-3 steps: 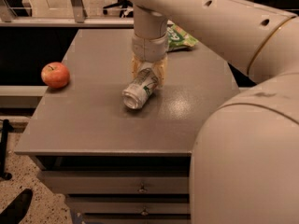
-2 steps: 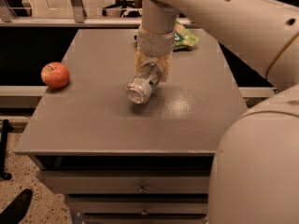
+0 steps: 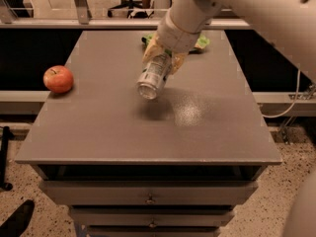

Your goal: Place 7up can upright

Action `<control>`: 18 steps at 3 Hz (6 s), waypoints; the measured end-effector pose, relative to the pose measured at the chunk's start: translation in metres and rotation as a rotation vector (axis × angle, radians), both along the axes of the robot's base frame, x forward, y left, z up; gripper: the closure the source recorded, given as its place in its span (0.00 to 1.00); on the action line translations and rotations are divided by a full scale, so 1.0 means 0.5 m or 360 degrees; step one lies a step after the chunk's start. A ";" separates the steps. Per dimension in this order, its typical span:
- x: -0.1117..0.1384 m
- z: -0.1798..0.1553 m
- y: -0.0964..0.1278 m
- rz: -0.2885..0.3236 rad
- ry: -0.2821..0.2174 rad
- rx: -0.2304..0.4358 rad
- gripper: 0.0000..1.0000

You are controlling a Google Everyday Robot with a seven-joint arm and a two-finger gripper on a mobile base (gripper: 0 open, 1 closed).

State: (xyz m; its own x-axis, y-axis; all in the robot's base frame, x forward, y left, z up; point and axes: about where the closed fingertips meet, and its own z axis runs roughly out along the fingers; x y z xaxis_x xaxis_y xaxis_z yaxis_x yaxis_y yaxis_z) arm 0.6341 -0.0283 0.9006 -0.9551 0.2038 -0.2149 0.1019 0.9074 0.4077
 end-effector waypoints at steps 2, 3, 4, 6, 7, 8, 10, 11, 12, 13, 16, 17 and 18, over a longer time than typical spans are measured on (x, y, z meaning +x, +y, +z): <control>0.012 0.095 -0.064 0.0207 -0.0473 0.0570 1.00; 0.011 0.094 -0.065 0.0226 -0.0490 0.0523 1.00; 0.012 0.127 -0.056 0.0338 -0.0604 0.0497 1.00; -0.009 0.214 -0.044 0.0770 -0.1058 0.0371 1.00; -0.007 0.210 -0.042 0.0963 -0.1254 0.0301 1.00; 0.010 0.205 -0.050 0.1134 -0.1448 0.0190 1.00; 0.033 0.195 -0.081 0.1300 -0.1650 0.0081 1.00; 0.033 0.195 -0.081 0.1301 -0.1650 0.0082 1.00; 0.023 0.182 -0.079 0.1357 -0.1677 0.0074 1.00; 0.003 0.159 -0.086 0.1427 -0.1768 0.0088 1.00; -0.045 0.111 -0.110 0.1493 -0.2117 0.0226 0.97; -0.048 0.086 -0.111 0.1490 -0.2182 0.0280 0.66; -0.053 0.059 -0.116 0.1486 -0.2215 0.0315 0.36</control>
Offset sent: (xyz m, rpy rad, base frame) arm -0.0012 -0.0650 0.0726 0.3592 -0.6411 0.5171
